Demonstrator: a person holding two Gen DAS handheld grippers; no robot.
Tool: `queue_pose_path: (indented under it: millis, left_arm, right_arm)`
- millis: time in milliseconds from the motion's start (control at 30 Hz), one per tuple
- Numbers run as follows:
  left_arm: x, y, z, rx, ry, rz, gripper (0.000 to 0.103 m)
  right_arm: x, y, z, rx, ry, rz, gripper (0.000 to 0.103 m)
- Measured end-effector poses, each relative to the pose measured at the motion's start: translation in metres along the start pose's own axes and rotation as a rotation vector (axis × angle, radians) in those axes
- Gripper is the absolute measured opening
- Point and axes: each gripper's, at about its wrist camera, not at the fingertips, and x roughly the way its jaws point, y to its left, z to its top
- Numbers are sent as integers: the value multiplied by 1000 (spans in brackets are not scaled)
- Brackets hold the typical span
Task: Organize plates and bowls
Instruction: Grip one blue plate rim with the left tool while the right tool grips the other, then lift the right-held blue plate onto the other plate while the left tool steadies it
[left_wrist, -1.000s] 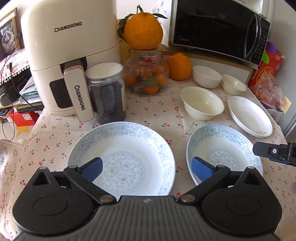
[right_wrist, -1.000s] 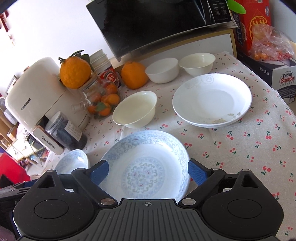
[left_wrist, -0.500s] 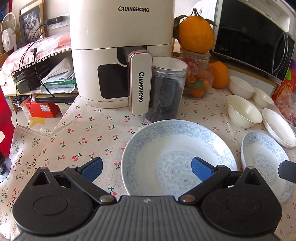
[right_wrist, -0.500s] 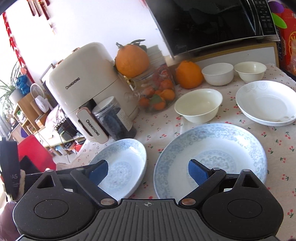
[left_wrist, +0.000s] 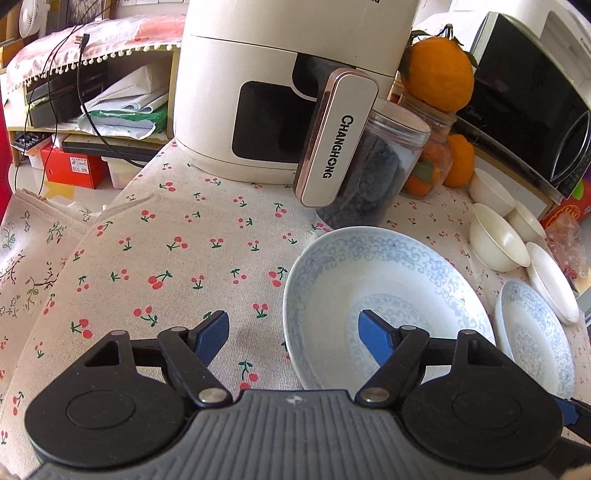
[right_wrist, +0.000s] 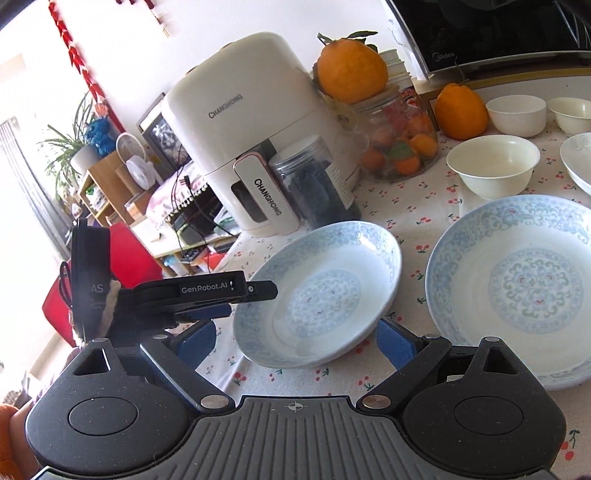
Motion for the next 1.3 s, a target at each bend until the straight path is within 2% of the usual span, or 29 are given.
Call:
queue_pose_path:
  millis: [133, 300, 400, 567, 700, 1100, 1300]
  left_arm:
    - [4, 5, 0, -32, 17, -19, 52]
    - [7, 4, 0, -28, 17, -8, 31]
    - [8, 3, 0, -21, 15, 4, 26]
    - [9, 2, 1, -33, 13, 1, 19]
    - [9, 0, 0, -33, 12, 0, 15]
    - [1, 2, 1, -41, -6, -13, 10]
    - [-9, 0, 3, -43, -41, -30, 10]
  right_arm:
    - [13, -7, -2, 56, 26, -29, 93]
    - [26, -11, -3, 79, 41, -59, 67]
    - [32, -11, -3, 73, 42, -97, 58]
    - [37, -8, -5, 40, 45, -138, 53]
    - [41, -10, -5, 54, 53, -184, 33]
    - [34, -18, 4, 122, 50, -159, 28]
    - [27, -15, 11, 102, 34, -141, 28]
